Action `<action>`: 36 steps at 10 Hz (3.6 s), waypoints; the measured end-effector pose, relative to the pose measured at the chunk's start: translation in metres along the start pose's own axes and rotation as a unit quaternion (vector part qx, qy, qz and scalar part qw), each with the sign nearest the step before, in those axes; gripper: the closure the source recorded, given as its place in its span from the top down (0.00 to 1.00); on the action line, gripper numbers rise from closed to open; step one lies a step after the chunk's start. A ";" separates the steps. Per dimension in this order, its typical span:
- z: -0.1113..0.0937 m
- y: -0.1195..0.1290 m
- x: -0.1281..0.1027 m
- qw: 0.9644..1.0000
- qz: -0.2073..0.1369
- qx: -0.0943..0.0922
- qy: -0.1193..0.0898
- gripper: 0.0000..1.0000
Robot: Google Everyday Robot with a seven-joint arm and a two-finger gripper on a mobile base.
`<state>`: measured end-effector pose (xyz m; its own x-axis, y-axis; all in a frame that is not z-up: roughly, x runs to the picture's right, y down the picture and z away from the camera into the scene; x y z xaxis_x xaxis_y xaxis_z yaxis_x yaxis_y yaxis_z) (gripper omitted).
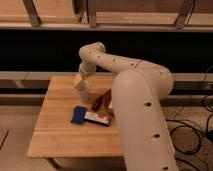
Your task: Drag the pepper across the table
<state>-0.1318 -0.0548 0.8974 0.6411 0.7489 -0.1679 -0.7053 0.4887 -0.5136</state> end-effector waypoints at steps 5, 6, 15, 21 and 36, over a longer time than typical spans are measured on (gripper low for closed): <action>-0.007 -0.007 0.003 1.000 0.010 0.010 -0.008 0.80; -0.017 -0.015 0.008 0.999 0.019 0.024 -0.016 0.80; -0.034 -0.017 0.115 0.973 0.217 -0.002 -0.076 0.80; 0.026 0.057 0.129 0.989 0.138 -0.051 -0.016 0.80; 0.062 0.062 0.110 0.995 0.068 -0.025 0.061 0.80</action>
<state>-0.1237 0.0851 0.8990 0.5743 0.7457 -0.3379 -0.7743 0.3606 -0.5201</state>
